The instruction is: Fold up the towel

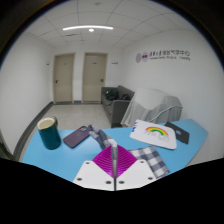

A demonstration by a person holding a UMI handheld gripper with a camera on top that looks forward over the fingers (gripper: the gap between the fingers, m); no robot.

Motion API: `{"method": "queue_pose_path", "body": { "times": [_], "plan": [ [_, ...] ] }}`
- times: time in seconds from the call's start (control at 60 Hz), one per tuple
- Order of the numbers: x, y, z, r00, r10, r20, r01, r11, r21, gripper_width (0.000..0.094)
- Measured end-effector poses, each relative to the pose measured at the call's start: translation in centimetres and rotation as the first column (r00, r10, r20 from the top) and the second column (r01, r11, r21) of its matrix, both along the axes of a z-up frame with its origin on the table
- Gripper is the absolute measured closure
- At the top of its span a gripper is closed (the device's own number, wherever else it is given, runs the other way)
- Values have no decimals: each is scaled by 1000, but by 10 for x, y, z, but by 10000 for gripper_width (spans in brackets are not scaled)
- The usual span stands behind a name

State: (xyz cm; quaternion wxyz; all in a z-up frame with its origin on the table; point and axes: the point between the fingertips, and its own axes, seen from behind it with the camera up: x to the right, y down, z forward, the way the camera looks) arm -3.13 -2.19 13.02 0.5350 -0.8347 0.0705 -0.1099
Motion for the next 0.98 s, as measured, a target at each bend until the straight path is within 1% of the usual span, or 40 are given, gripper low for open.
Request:
{"method": "queue_pose_path", "body": {
  "times": [0.067,0.117,0.167,0.2,0.267,0.3,0.35,0.4,0.433,0.483,0.55,0.567,0.583,0.6,0.617,0.633,0.65,0.683,0.717,0.75,0.783,0.817,0.9,0.983],
  "plan": [
    [51,-2,8,998,-58,22,58,998,-1,926],
    [88,-4,-1,995,-94,25,95,995,-26,924],
    [119,-5,-16,993,-110,29,112,992,-54,921],
    [136,-7,-30,993,-110,32,112,990,-84,921],
    [163,-12,-61,996,-90,10,90,986,-141,910],
    [171,-12,-79,995,-98,-9,95,981,-168,907],
    [186,-17,-101,994,-90,-61,77,977,-198,906],
    [195,-19,-113,992,-69,-108,46,978,-206,898],
    [194,-20,-113,989,-48,-142,19,980,-198,854],
    [195,-23,-107,980,-1,-201,-35,984,-175,721],
    [205,-35,-95,969,52,-241,-91,984,-154,482],
    [208,-39,-91,967,63,-248,-103,983,-150,357],
    [211,-44,-86,965,74,-251,-114,983,-146,303],
    [214,-48,-82,964,85,-252,-124,982,-142,294],
    [216,-52,-76,963,97,-252,-135,981,-139,175],
    [218,-58,-72,962,110,-251,-147,980,-134,151],
    [221,-63,-68,961,120,-250,-156,979,-131,105],
    [227,-74,-62,958,138,-251,-173,977,-125,84],
    [230,-86,-56,952,159,-260,-195,973,-121,115],
    [234,-97,-51,947,174,-269,-211,970,-116,119],
    [239,-108,-45,943,183,-277,-219,970,-105,105],
    [247,-119,-38,941,180,-286,-214,973,-91,115],
    [267,-142,-25,937,138,-320,-166,984,-62,111],
    [288,-168,-16,932,104,-348,-127,991,-44,108]
  ]
}}
